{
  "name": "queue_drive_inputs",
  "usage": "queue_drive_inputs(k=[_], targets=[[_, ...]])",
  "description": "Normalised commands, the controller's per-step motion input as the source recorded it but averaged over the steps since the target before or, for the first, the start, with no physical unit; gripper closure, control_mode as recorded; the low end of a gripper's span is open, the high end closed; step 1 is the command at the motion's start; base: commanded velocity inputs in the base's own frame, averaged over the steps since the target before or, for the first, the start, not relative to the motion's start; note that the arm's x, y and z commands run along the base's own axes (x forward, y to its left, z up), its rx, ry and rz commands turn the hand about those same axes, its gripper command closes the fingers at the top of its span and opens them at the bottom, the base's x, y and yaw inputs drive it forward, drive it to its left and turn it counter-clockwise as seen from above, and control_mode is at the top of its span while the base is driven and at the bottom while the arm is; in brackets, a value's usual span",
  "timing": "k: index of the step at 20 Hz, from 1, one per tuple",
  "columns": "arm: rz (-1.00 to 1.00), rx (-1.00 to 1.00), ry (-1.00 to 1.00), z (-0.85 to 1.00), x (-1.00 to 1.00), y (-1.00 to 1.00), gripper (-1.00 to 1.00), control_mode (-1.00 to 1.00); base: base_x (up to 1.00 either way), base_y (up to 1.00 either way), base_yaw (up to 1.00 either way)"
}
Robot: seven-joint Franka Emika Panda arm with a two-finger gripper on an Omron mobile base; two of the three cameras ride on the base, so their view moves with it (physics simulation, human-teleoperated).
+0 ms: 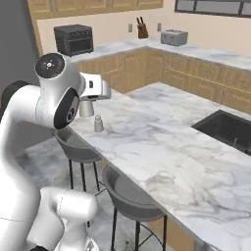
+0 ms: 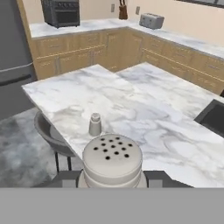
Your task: The dining table condiment station is running low on shaker. Refill the condiment station by opening the cabinet and taking the shaker from the cabinet and placing it on the dining table.
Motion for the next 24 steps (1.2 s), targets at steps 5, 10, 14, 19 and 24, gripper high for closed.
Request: queue_drive_inputs(k=[5,10,14,19,24], targets=[[0.0,0.0,0.0,0.0,0.0,0.0,1.0,1.0,0.29,0.56,-0.52],[0.0,0.0,0.0,0.0,0.0,0.0,1.0,1.0,0.24,0.66,-0.47],[0.0,0.0,0.0,0.0,0.0,0.0,1.0,1.0,0.18,0.74,-0.44],[0.0,0.0,0.0,0.0,0.0,0.0,1.0,1.0,0.1,0.69,-0.43],[0.0,0.0,0.0,0.0,0.0,0.0,1.0,1.0,0.19,0.23,-0.39]])
